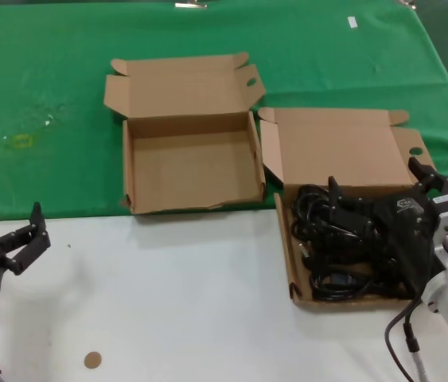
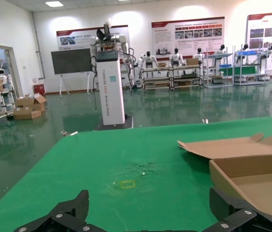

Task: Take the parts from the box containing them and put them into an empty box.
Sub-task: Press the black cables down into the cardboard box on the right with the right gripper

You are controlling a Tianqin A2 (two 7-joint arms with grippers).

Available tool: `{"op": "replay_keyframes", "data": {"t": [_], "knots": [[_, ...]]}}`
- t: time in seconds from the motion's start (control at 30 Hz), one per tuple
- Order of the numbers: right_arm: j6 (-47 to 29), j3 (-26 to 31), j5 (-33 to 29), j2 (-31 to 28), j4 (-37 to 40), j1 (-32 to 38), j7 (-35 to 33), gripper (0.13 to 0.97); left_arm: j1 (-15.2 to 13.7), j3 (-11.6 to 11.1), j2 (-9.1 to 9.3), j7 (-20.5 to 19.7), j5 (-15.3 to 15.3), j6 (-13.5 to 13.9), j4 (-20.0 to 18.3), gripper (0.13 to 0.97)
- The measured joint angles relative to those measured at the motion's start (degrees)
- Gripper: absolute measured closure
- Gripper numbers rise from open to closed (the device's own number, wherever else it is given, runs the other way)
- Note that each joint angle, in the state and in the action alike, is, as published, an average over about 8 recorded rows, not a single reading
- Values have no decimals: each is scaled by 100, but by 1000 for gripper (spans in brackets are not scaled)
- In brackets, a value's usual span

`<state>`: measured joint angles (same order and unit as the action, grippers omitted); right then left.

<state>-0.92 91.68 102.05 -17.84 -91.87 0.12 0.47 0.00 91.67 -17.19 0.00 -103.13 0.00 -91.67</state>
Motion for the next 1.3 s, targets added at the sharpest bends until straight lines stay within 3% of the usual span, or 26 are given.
{"op": "replay_keyframes", "data": {"t": [0.23,0.37,0.8,0.93,1.07,1.3], "knots": [[1,2,1,-1,1,0,1,129,0,0,0,0,0,0,0,302],[21,35,12,-23,12,4,13,129,0,0,0,0,0,0,0,302],[74,311,30,-314,16,12,40,129,0,0,0,0,0,0,0,604],[78,451,100,-589,-36,20,115,129,0,0,0,0,0,0,0,713],[36,625,193,-988,-102,52,246,129,0,0,0,0,0,0,0,713],[-340,855,462,-2003,-274,177,822,129,0,0,0,0,1,0,0,845]]}}
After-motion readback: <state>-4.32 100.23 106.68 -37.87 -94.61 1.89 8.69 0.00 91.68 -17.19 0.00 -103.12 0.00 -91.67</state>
